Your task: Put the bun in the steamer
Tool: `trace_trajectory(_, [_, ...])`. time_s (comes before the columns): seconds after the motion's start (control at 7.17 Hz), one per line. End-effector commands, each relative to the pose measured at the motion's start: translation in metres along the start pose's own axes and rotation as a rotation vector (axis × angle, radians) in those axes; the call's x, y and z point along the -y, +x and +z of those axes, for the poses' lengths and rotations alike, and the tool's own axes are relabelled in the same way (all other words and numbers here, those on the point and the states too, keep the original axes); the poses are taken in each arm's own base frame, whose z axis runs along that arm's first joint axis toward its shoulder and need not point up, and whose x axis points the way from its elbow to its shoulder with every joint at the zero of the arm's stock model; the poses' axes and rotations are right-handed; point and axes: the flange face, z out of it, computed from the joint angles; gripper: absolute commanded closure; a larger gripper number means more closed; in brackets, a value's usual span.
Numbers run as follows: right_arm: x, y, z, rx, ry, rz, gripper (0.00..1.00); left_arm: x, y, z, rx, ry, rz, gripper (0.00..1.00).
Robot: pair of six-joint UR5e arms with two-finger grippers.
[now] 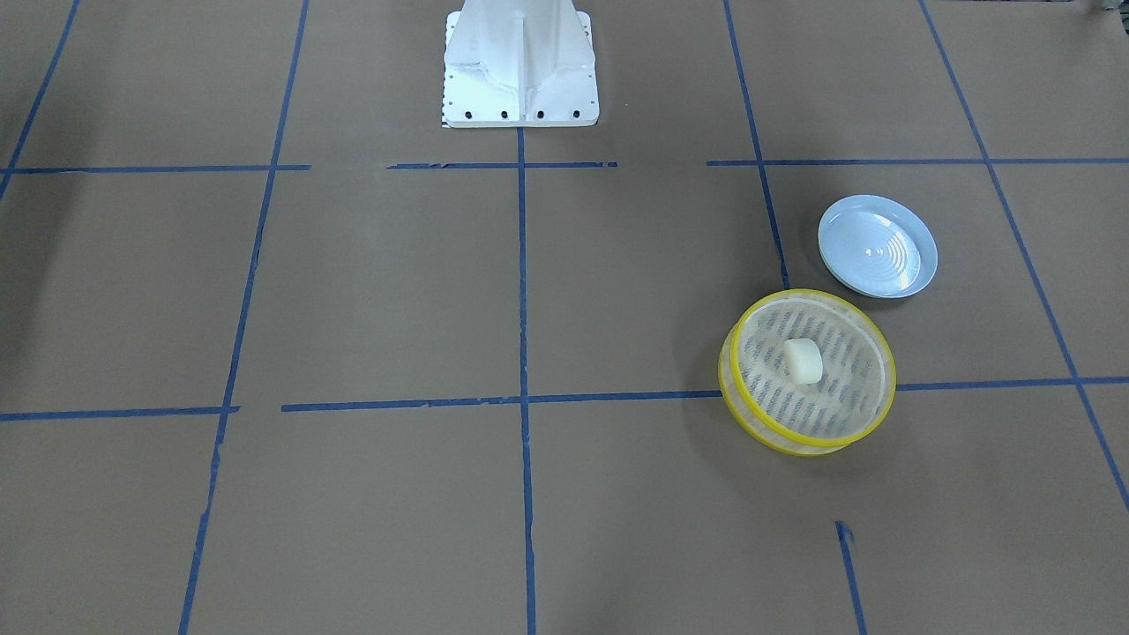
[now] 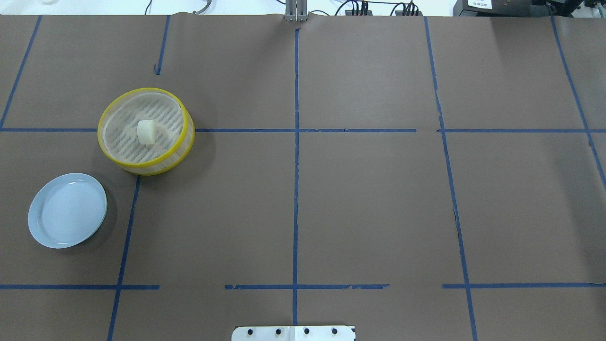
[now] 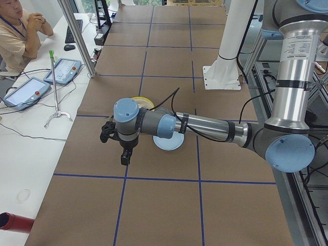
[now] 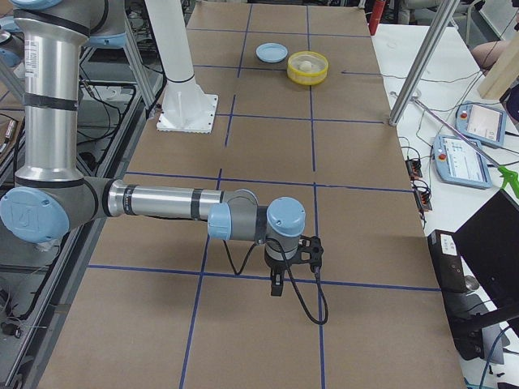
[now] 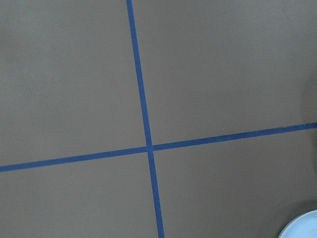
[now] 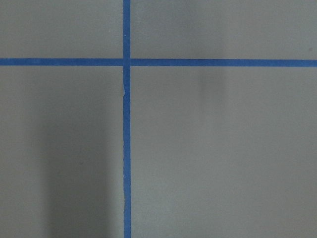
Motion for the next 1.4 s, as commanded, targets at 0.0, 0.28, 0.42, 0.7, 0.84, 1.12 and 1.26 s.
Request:
trace_trajectory(0.0, [0.000, 0.000, 0.000, 0.000, 0.000, 0.000, 0.00, -0.024, -0.025, 0.020, -0.010, -0.059, 0.048, 0.01])
trace_trajectory(0.28, [0.001, 0.000, 0.000, 0.000, 0.001, -0.001, 0.00, -0.030, -0.028, 0.023, -0.003, -0.069, 0.030, 0.00])
trace_trajectory(0.42, [0.001, 0.000, 0.000, 0.000, 0.001, -0.001, 0.00, -0.030, -0.025, 0.016, -0.003, -0.055, 0.035, 0.00])
trace_trajectory(0.7, [0.000, 0.000, 0.000, 0.000, 0.000, 0.000, 0.00, -0.061, -0.037, 0.029, -0.012, -0.083, 0.012, 0.00])
trace_trajectory(0.84, [0.000, 0.000, 0.000, 0.000, 0.000, 0.000, 0.00, -0.076, -0.042, 0.032, -0.011, -0.087, 0.014, 0.00])
trace_trajectory(1.12, [0.000, 0.000, 0.000, 0.000, 0.001, -0.001, 0.00, -0.074, -0.035, 0.022, 0.003, -0.062, 0.029, 0.00])
trace_trajectory(1.26, [0.000, 0.000, 0.000, 0.000, 0.000, 0.000, 0.00, -0.072, -0.027, 0.015, 0.007, -0.049, 0.045, 0.00])
